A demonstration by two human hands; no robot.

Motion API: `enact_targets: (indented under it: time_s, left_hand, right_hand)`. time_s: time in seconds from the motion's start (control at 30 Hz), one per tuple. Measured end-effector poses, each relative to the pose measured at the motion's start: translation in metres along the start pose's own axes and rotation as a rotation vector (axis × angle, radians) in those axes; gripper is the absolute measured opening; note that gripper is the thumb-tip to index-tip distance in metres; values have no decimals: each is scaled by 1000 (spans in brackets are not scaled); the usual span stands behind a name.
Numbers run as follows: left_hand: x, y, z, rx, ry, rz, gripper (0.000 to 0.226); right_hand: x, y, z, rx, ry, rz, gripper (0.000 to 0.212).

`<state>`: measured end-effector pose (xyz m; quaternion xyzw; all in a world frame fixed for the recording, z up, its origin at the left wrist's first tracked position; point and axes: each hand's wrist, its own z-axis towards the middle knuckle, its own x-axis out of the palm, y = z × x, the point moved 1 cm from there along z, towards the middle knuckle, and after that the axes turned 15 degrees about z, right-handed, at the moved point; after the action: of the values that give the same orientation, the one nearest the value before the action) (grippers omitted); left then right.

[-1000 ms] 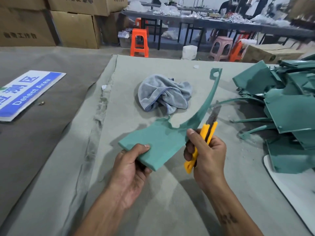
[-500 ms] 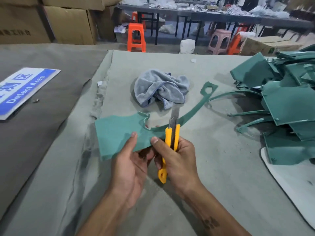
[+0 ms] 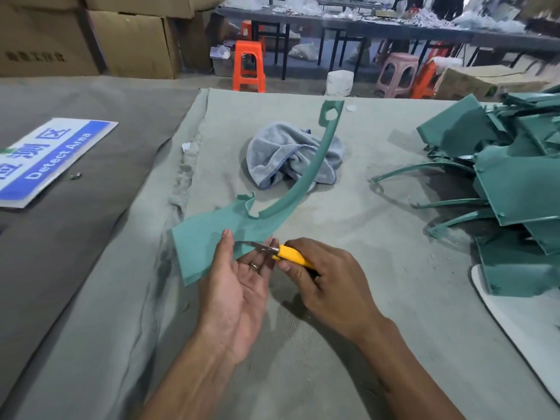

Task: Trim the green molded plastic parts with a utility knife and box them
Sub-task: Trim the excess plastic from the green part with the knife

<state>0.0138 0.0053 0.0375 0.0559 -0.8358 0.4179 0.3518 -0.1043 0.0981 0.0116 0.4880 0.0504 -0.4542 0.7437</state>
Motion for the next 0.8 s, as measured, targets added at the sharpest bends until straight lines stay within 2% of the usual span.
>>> enact_targets:
  time_s: [0.13,0.2,0.3,0.37,0.43,0.53,0.57,0.73,0.8]
  left_hand:
    - [2,-1,1,22,14,-43,33]
    - [-1,-2,2,32,29,-66,35]
    - [-3,-2,2,15,27,-52,37]
    - [-3,-1,0,-5,47,-27,34]
    - [-2,-1,0,0,78,-22,34]
    - [-2,-3,1,12,83,-34,37]
    - [-2,-4,1,14,78,-28,37]
    - [-1,-3,-1,25,81,54,34]
    - [-1,-2,0,65,63,103,32]
  right_hand:
    - [-9,-6,5,86,-259,-11,32]
    - [-13,-7,5,36,-335,-18,32]
    - [-12,-6,2,-135,-159,-18,26]
    - [-12,-7,2,-160,-82,-44,23]
    - [-14,-10,6,-103,-167,-83,25]
    - [-29,-19,8,-19,-445,-69,31]
    - [-35,-21,7,-37,-485,-64,30]
    - [-48,-23,5,-219,-272,14,21]
    - [-50,-25,9,-173,-354,-37,24]
